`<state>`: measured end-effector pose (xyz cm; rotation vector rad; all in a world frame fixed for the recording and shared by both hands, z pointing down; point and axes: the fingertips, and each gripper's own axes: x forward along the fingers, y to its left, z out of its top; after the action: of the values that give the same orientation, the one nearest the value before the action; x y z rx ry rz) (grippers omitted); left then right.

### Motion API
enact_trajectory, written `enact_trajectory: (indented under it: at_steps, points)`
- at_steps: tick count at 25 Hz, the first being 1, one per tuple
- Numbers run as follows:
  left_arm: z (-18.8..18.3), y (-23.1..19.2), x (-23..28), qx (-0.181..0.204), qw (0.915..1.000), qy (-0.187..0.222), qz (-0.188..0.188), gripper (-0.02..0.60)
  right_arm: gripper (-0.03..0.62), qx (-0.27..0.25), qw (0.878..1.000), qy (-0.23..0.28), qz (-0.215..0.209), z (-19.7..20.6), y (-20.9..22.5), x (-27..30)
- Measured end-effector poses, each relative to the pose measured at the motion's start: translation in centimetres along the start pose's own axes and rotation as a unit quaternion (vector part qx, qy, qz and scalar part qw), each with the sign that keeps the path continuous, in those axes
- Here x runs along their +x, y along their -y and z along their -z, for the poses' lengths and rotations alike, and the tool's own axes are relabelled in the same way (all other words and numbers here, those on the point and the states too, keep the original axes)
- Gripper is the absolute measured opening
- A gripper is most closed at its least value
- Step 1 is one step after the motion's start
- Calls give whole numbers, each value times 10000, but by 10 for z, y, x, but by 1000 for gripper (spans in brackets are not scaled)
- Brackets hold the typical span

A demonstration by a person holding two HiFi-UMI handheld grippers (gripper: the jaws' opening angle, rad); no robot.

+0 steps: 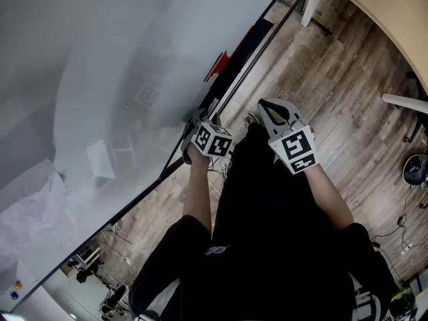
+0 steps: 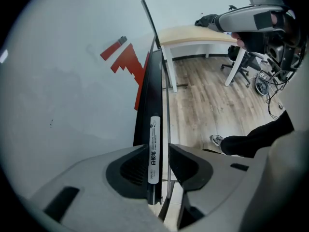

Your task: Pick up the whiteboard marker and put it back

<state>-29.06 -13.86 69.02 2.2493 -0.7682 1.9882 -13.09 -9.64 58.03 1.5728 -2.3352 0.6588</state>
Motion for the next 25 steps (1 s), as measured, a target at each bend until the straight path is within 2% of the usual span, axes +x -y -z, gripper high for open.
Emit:
enact_trajectory:
  at_steps: [6, 10, 25]
  points:
    - [3, -3, 5, -142, 9999, -49, -5, 112, 3, -38, 10000, -56, 35, 3, 0, -6]
    - [3, -5, 2, -163, 9998, -9, -116, 84, 3, -25, 10000, -60, 63, 4, 2, -10]
    - [7, -1, -16, -296, 9991, 160, -245, 67, 3, -111, 9999, -17, -1, -1, -7, -19]
